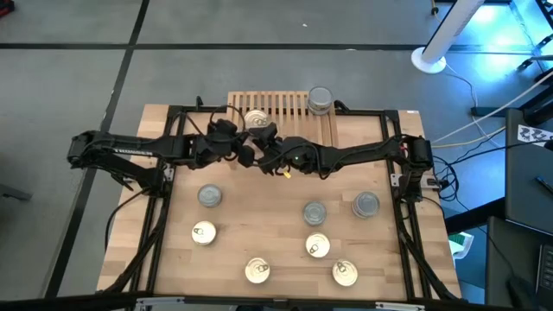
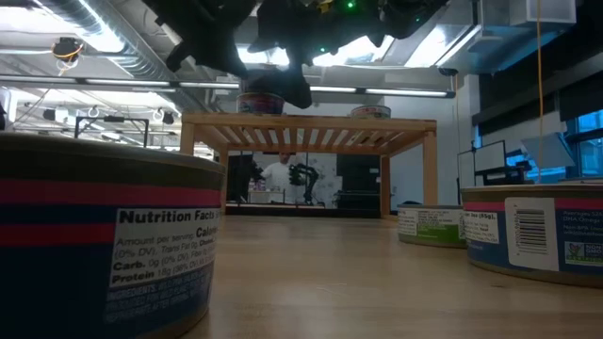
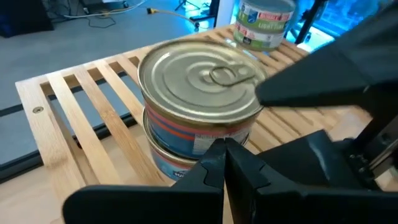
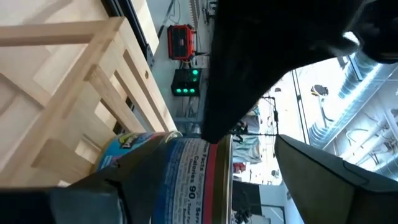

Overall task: Stack canned seafood by type on shelf
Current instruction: Stack the blue tuna can on top of the blue tuna can on the shelf, then put the blue-pink can on the shelf

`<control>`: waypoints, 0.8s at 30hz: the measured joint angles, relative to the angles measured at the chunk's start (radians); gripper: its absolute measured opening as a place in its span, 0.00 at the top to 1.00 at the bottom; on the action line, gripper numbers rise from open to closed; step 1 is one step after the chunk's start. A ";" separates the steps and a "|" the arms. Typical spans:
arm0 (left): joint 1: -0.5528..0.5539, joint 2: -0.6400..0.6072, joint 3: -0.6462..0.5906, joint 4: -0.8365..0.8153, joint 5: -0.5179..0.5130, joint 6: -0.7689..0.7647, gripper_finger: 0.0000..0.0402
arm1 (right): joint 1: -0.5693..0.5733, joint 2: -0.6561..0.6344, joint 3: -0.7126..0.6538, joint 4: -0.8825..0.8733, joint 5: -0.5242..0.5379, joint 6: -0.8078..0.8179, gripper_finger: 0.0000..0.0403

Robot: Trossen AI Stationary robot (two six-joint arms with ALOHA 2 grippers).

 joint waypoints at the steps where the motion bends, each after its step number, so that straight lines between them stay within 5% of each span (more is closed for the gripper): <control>1: -0.004 -0.009 0.000 -0.003 -0.001 0.000 1.00 | 0.005 0.000 0.000 0.000 -0.003 0.000 0.25; 8: -0.062 -0.081 0.000 -0.019 0.000 0.000 1.00 | 0.064 0.000 0.000 0.001 0.018 -0.002 0.25; 15: -0.148 -0.095 0.000 -0.025 0.003 0.000 1.00 | 0.155 -0.007 0.000 -0.009 0.217 0.025 0.25; 19: -0.201 -0.092 0.000 -0.044 0.003 -0.012 1.00 | 0.207 -0.051 0.000 -0.113 0.334 0.149 0.25; 24: -0.269 -0.092 0.000 -0.039 0.003 -0.012 1.00 | 0.272 -0.161 0.001 -0.391 0.353 0.416 0.25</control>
